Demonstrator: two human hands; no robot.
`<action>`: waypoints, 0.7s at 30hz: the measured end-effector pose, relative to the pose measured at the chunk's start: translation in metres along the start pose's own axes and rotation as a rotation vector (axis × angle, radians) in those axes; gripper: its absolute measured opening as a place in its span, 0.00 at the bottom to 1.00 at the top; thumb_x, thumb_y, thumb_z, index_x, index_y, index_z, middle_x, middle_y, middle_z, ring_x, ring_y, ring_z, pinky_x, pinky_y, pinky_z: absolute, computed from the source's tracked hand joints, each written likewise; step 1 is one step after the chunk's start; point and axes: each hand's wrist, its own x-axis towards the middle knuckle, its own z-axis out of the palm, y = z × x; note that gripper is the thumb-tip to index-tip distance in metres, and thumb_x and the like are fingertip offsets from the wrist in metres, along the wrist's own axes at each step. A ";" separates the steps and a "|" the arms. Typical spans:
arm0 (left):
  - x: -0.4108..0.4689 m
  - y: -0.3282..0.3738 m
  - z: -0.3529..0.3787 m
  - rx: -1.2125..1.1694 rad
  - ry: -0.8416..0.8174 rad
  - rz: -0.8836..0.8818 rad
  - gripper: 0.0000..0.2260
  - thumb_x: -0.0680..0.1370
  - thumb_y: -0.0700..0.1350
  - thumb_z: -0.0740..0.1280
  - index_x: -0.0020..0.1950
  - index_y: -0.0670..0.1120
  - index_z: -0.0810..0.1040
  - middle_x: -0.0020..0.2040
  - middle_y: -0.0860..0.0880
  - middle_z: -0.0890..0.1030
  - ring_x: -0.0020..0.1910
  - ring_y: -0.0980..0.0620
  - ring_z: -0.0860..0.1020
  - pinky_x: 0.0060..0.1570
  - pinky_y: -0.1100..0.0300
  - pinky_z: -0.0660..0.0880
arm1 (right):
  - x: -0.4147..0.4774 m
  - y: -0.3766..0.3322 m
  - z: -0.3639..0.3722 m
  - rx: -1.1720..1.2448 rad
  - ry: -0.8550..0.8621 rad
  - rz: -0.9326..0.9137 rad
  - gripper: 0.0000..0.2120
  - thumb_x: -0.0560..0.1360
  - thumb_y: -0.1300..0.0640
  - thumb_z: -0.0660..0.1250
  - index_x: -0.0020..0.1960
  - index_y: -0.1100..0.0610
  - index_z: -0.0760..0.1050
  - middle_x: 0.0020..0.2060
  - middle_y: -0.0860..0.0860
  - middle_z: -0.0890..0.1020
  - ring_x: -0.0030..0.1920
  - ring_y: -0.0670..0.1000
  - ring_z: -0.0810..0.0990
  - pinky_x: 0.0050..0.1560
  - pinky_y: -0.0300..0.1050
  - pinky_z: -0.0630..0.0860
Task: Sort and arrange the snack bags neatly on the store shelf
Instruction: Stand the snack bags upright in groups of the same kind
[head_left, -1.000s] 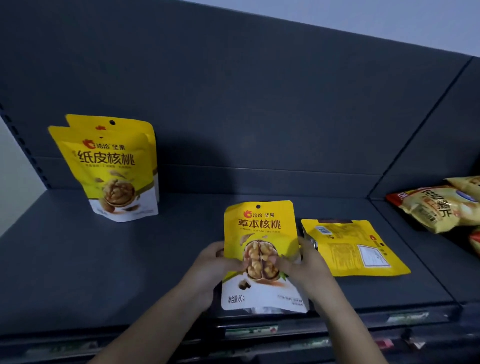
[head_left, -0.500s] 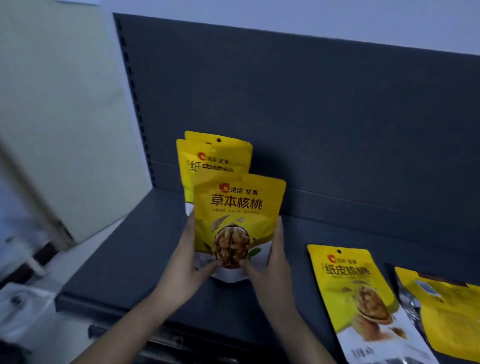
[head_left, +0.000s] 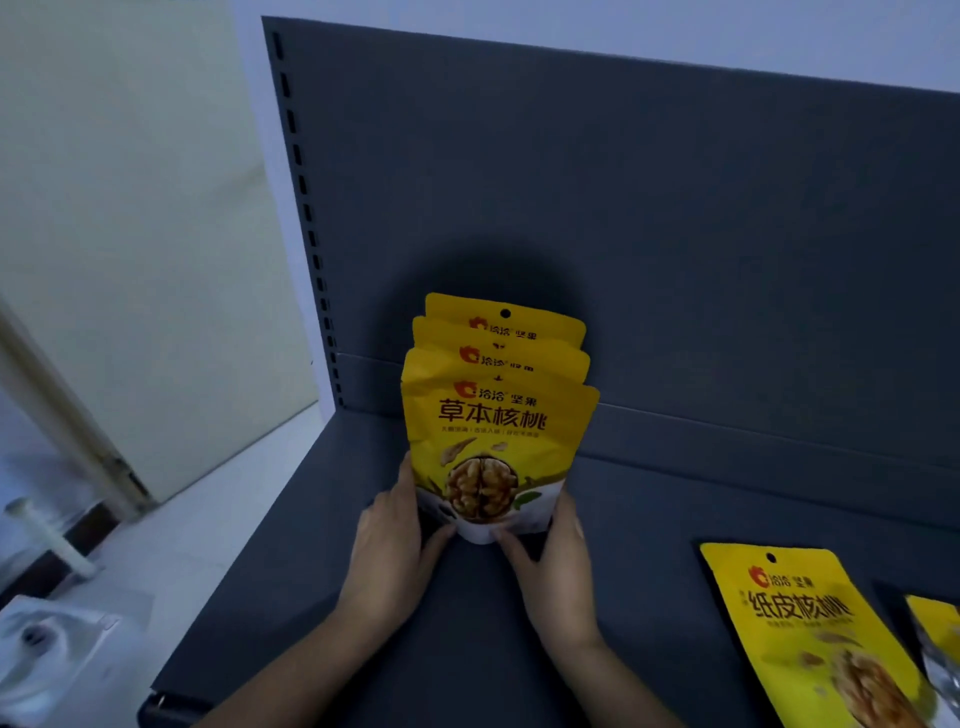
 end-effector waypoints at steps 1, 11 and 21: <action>0.000 -0.002 0.001 -0.003 -0.003 -0.012 0.34 0.73 0.51 0.71 0.74 0.49 0.58 0.52 0.54 0.77 0.48 0.51 0.76 0.45 0.55 0.73 | 0.001 0.002 0.001 -0.023 -0.007 0.007 0.29 0.70 0.56 0.74 0.66 0.54 0.65 0.56 0.47 0.75 0.59 0.46 0.73 0.56 0.42 0.74; -0.010 0.000 -0.006 0.051 0.117 -0.046 0.38 0.72 0.56 0.68 0.74 0.40 0.58 0.64 0.39 0.71 0.63 0.43 0.69 0.60 0.50 0.66 | -0.006 -0.003 -0.012 0.046 -0.011 0.013 0.31 0.69 0.57 0.75 0.67 0.51 0.65 0.57 0.43 0.75 0.62 0.46 0.72 0.61 0.45 0.73; -0.046 0.147 0.018 0.380 -0.369 0.633 0.26 0.75 0.61 0.57 0.66 0.45 0.69 0.58 0.48 0.74 0.59 0.47 0.71 0.59 0.55 0.62 | -0.042 -0.002 -0.206 -0.932 -0.057 -0.001 0.26 0.71 0.45 0.70 0.65 0.52 0.71 0.59 0.50 0.76 0.62 0.54 0.73 0.59 0.48 0.69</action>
